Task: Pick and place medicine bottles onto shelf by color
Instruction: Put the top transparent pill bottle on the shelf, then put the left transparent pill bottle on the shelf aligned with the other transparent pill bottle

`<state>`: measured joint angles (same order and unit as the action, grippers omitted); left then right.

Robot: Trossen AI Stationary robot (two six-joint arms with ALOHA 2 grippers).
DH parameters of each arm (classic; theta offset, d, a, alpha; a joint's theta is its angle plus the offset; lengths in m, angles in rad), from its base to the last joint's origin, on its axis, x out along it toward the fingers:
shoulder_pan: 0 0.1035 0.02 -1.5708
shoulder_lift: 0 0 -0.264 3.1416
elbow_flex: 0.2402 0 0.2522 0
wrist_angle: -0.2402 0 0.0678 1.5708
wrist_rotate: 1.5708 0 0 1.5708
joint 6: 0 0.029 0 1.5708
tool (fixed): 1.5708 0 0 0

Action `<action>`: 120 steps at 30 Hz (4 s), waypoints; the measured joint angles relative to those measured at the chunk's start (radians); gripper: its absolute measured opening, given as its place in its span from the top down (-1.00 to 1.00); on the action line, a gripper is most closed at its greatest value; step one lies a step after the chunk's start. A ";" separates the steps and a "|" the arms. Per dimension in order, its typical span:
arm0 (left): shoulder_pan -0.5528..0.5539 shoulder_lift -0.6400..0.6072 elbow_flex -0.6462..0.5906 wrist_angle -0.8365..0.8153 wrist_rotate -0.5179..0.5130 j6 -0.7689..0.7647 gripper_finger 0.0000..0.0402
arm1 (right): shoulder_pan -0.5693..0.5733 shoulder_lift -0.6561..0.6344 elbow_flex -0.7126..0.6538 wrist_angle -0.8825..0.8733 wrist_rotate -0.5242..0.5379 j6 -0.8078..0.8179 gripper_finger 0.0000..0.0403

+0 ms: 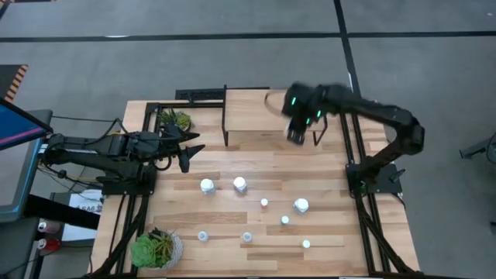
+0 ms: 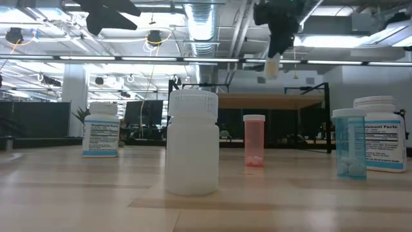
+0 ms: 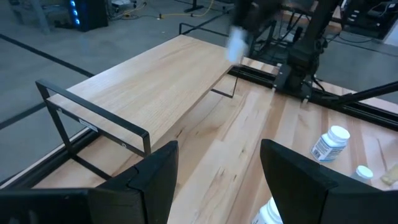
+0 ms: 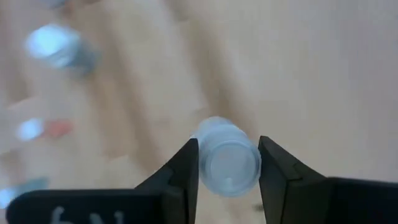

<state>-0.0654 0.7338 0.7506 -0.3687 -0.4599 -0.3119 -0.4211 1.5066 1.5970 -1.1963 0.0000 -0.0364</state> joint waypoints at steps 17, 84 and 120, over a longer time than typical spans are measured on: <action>0.000 0.000 0.000 0.000 0.000 -0.004 -0.07 | -0.425 0.155 0.068 -0.012 0.002 -0.204 0.41; -0.415 0.336 0.188 -0.148 0.266 0.021 -0.07 | 0.346 -0.548 -0.088 -0.338 -0.123 0.641 0.16; -0.587 0.914 0.471 -0.495 0.497 -0.487 -0.31 | 0.574 -0.570 -0.322 -0.220 -0.101 0.684 0.23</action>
<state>-0.6527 1.6474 1.2218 -0.8636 0.0372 -0.7986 0.1532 0.9364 1.2751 -1.4162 -0.1009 0.6476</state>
